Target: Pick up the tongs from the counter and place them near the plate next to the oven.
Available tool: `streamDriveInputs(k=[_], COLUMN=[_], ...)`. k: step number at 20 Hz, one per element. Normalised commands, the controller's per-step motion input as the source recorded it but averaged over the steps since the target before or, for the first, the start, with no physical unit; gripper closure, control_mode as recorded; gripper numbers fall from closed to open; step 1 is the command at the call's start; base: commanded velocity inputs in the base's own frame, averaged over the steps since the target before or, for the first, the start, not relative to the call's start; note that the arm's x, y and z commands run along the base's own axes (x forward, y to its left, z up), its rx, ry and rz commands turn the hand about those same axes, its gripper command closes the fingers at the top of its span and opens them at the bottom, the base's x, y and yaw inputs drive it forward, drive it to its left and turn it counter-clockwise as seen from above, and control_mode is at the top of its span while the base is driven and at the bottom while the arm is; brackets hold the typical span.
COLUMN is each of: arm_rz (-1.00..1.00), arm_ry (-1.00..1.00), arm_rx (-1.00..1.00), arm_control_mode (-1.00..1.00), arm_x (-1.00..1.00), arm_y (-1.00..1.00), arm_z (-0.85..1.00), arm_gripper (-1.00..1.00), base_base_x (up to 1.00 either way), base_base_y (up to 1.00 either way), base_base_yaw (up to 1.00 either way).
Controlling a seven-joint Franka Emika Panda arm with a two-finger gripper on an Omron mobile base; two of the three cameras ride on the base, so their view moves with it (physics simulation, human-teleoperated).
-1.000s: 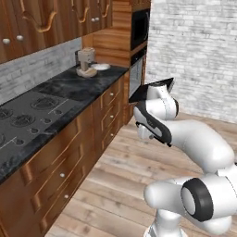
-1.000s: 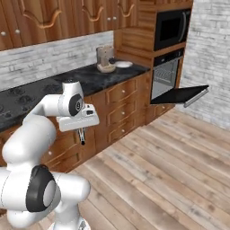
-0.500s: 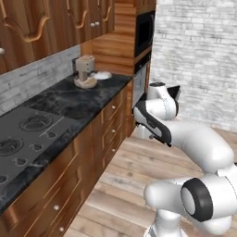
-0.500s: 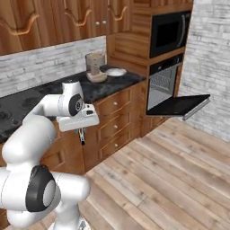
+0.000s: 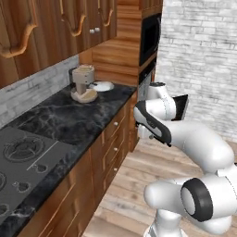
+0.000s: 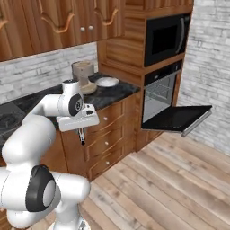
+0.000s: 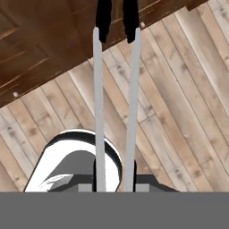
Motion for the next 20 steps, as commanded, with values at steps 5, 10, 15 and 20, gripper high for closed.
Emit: streamDriveInputs(k=[5, 10, 15, 20], arm_rz=[0.00, 0.00, 0.00, 0.00], arm_ry=[0.00, 0.00, 0.00, 0.00], arm_rx=[0.00, 0.00, 0.00, 0.00], arm_control_mode=[1.00, 1.00, 1.00, 1.00], arm_x=[0.00, 0.00, 0.00, 0.00], arm_y=[0.00, 0.00, 0.00, 0.00], arm_z=[0.00, 0.00, 0.00, 0.00], arm_gripper=[1.00, 1.00, 1.00, 1.00], base_base_x=[0.94, 0.94, 0.94, 0.94], base_base_y=[0.00, -0.05, -0.13, -0.11], base_base_yaw=[0.00, 0.02, 0.02, 0.05])
